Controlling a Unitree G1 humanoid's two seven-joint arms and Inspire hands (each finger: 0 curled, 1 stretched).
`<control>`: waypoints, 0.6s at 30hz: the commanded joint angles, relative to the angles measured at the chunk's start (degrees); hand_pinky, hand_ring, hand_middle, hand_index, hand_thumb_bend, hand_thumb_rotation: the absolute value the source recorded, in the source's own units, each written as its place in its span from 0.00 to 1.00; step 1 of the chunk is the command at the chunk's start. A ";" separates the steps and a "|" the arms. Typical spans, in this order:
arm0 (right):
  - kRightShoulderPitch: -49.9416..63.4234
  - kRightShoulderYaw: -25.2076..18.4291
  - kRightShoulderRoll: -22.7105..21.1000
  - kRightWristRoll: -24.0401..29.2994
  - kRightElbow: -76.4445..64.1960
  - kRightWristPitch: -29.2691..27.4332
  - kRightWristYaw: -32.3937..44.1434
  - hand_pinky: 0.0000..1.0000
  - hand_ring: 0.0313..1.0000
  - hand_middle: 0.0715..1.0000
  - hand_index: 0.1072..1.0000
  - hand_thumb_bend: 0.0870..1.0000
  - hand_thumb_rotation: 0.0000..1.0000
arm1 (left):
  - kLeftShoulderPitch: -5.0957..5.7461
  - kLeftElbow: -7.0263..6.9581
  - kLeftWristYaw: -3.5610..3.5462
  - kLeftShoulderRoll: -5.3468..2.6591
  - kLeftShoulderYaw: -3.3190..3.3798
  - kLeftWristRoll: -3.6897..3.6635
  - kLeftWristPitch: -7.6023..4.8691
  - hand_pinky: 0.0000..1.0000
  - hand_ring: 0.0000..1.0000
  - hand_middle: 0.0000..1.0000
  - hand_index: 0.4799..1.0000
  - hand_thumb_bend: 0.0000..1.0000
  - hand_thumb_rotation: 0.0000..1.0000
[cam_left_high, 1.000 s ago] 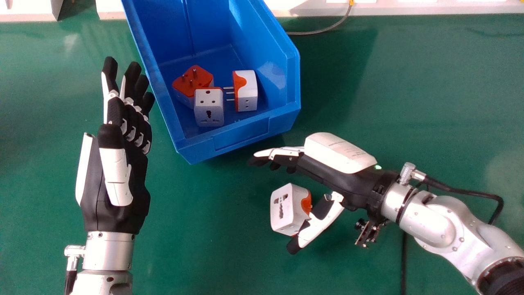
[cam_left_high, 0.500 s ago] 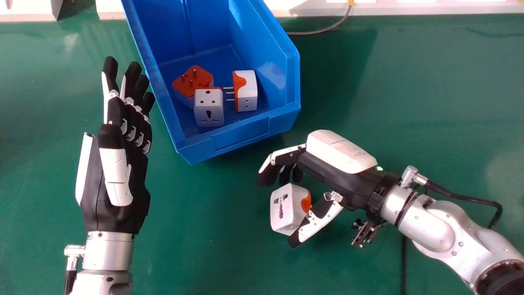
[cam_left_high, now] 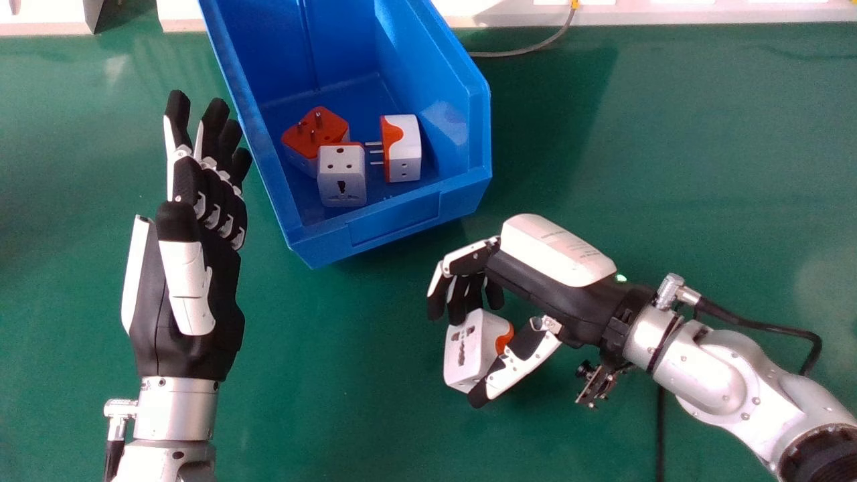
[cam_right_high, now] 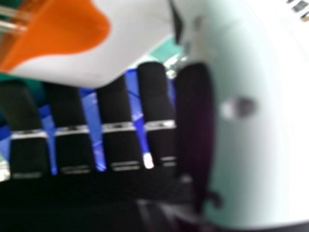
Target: Pick all objects and put in blue box
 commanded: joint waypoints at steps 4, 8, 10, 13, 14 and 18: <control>-1.49 -0.74 -0.61 0.31 -0.81 -1.43 -1.01 0.32 0.33 0.40 0.47 0.49 0.00 | -0.88 -0.31 -0.63 0.23 -0.02 -0.26 -0.47 1.00 1.00 1.00 1.00 0.89 1.00; -1.65 -1.09 -0.77 1.09 -1.00 -1.69 -0.28 0.32 0.33 0.40 0.46 0.49 0.00 | -0.91 -0.26 -0.85 0.14 0.07 -0.38 -0.47 1.00 1.00 1.00 1.00 0.89 1.00; -1.92 -1.34 -0.85 1.39 -1.00 -1.60 -0.03 0.32 0.33 0.40 0.46 0.49 0.00 | -0.99 -0.08 -1.00 0.12 0.10 -0.45 -0.59 1.00 1.00 1.00 1.00 0.89 1.00; -2.33 -1.87 -0.99 2.56 -1.59 -1.04 1.42 0.32 0.34 0.40 0.46 0.49 0.00 | -1.13 0.16 -1.09 0.06 0.10 -0.42 -0.70 1.00 1.00 1.00 1.00 0.89 1.00; -2.45 -2.08 -1.06 2.94 -1.80 -0.84 1.89 0.32 0.34 0.40 0.46 0.49 0.00 | -1.21 0.30 -1.10 0.03 0.10 -0.37 -0.74 1.00 1.00 1.00 1.00 0.89 1.00; -2.94 -3.08 -1.45 4.17 -3.29 -0.16 3.79 0.33 0.35 0.41 0.45 0.48 0.00 | -1.40 0.74 -1.06 -0.10 0.10 -0.24 -0.89 1.00 1.00 1.00 1.00 0.89 1.00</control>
